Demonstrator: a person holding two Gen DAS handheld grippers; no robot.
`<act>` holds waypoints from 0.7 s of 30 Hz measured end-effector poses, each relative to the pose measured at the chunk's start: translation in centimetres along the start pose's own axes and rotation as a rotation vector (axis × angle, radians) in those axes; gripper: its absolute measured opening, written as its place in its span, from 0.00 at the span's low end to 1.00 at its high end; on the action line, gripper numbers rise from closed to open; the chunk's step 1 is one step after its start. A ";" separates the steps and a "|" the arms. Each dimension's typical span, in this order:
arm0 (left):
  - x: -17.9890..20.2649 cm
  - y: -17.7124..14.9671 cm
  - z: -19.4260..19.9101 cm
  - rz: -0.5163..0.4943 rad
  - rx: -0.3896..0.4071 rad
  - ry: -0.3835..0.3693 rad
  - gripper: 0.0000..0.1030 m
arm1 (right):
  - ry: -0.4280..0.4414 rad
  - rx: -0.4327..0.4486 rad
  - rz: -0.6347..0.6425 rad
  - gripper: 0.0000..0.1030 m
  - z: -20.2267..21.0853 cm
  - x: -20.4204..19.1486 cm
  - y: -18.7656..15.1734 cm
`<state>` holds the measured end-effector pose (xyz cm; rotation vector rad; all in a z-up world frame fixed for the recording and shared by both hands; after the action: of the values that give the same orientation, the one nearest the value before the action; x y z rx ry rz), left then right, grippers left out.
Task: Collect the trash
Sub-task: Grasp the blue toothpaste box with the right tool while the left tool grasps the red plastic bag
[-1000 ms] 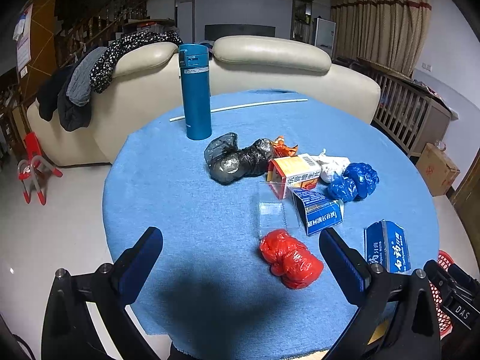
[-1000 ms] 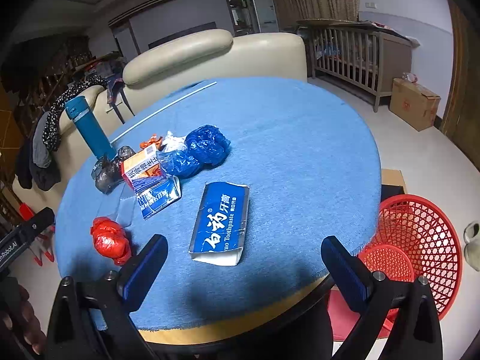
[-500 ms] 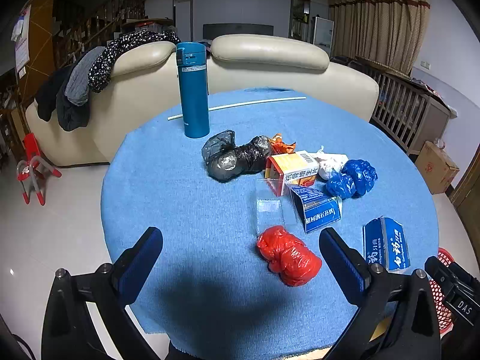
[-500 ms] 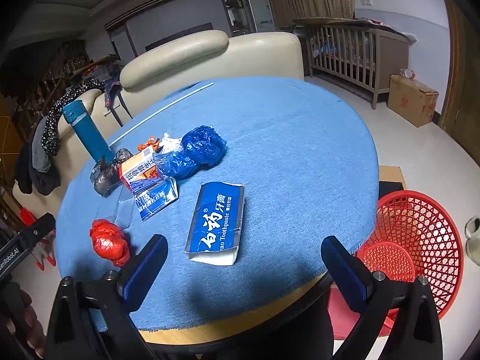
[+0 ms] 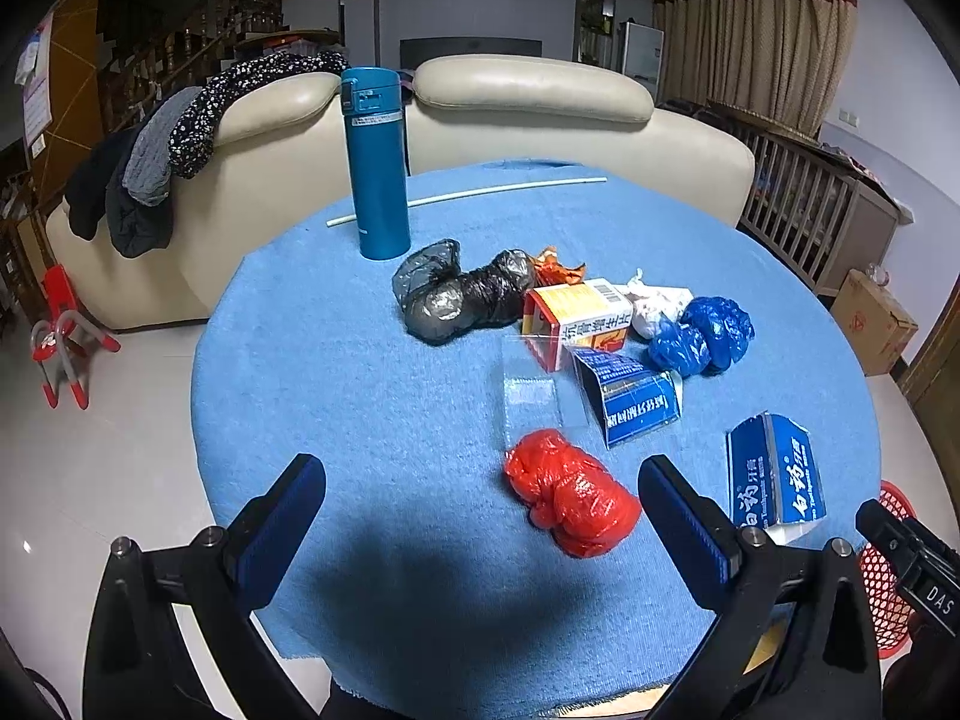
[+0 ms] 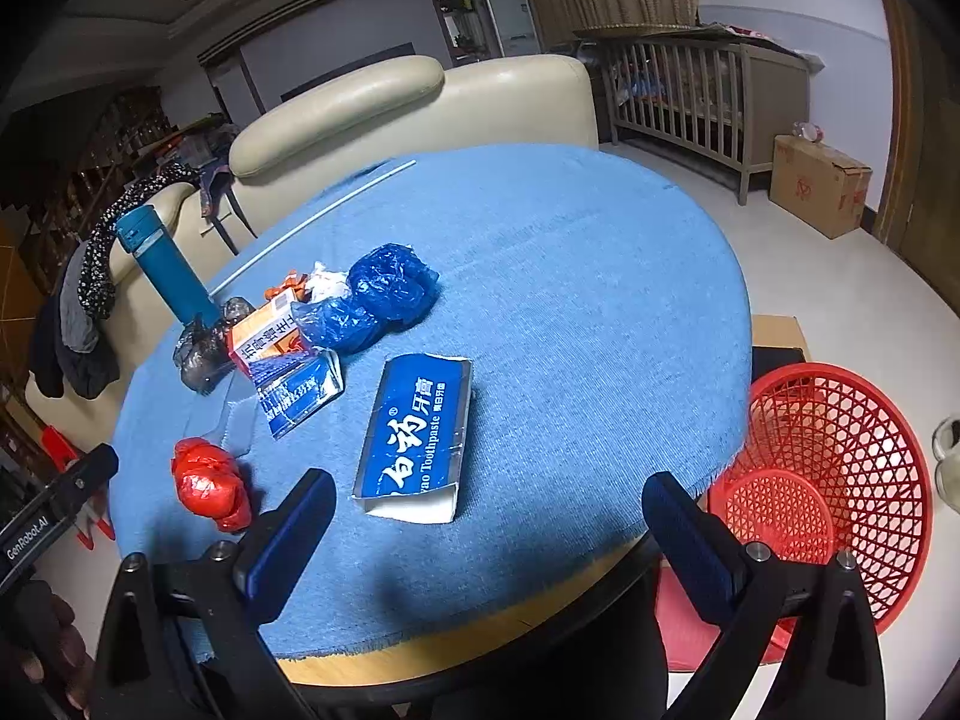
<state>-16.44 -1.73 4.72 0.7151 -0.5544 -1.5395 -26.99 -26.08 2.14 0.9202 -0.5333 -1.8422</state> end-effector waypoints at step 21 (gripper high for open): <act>1.9 -2.0 -2.1 -0.032 -0.058 -0.023 1.00 | -0.010 -0.047 0.014 1.00 -2.0 0.4 -0.8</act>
<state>-16.35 -3.33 1.67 0.6660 -0.5154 -1.5889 -25.93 -26.04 0.18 0.8739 -0.5003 -1.8398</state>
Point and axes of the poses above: each gripper's, at about its wrist camera, not at the fingertips, and z roughly against the way its jaws point, x to its right, y to its top, the point moved 7 cm from there along -z, roughly the way its jaws point, and after that the axes turned 12 degrees about y, right-handed, at the moved point
